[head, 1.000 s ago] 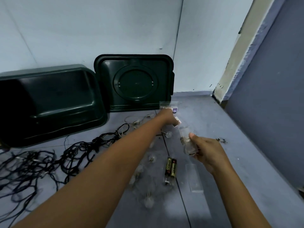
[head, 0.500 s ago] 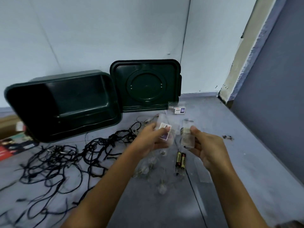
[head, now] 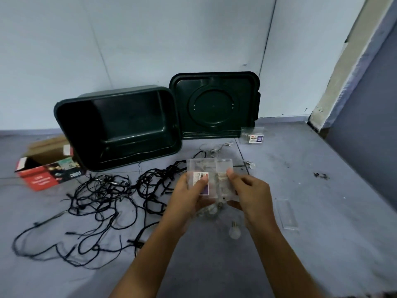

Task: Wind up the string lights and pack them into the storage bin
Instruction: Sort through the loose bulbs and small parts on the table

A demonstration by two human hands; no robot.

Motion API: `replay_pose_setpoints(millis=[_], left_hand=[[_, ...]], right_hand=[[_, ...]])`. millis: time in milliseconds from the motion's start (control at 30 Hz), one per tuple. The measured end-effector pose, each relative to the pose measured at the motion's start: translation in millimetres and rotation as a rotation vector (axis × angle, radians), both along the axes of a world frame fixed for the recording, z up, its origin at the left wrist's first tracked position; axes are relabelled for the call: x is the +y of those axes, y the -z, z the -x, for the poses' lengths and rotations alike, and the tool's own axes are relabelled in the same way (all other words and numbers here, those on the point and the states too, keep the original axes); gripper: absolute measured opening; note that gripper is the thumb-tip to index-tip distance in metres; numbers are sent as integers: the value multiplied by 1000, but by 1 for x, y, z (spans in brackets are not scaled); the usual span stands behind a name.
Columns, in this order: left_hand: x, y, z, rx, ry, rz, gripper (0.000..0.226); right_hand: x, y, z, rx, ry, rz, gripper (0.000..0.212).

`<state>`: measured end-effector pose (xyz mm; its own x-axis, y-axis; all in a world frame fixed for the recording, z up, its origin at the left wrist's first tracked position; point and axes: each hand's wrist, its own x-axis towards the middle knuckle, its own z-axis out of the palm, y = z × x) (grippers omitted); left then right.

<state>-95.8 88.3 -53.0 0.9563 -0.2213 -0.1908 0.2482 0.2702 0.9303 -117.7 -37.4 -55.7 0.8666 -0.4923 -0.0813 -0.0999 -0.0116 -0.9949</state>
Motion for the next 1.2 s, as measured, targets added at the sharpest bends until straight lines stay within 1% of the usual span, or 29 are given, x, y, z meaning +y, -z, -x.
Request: replay_pose_setpoints(millis=[100,200,333,500,600,767,833,967,1067,1200], left_hand=[[2,3,2,-32,-34,-53,13],[3,5,5,-87,-48,-113,17],[2,5,7,-152,-30,-165,20],[1,8,11,-164,-20,-193,21],[0,9,10,-152,-31,-165,24],[-2,11,10,-169,-47,-149,18],[-2,10,9,-185,-54,-151,18],[0,10,8,-143,-25,-103,19],[1,11,10,-133,-18,-89,24],[3,11,9,-136,-28,-72,19]], right_hand=[[8,3,1,-29,0,49,23],[12,4,1,-33,-19,90,27],[10,4,-1,-17,-18,85,27],[7,0,-3,-4,-41,120,29],[5,-3,-4,2,-45,99,25],[7,-6,-9,16,-31,51,23],[8,-7,-12,26,-28,26,18],[5,-10,-15,42,-3,-104,21],[7,-11,-12,32,-6,-50,19],[9,-13,-8,21,-54,21,17]])
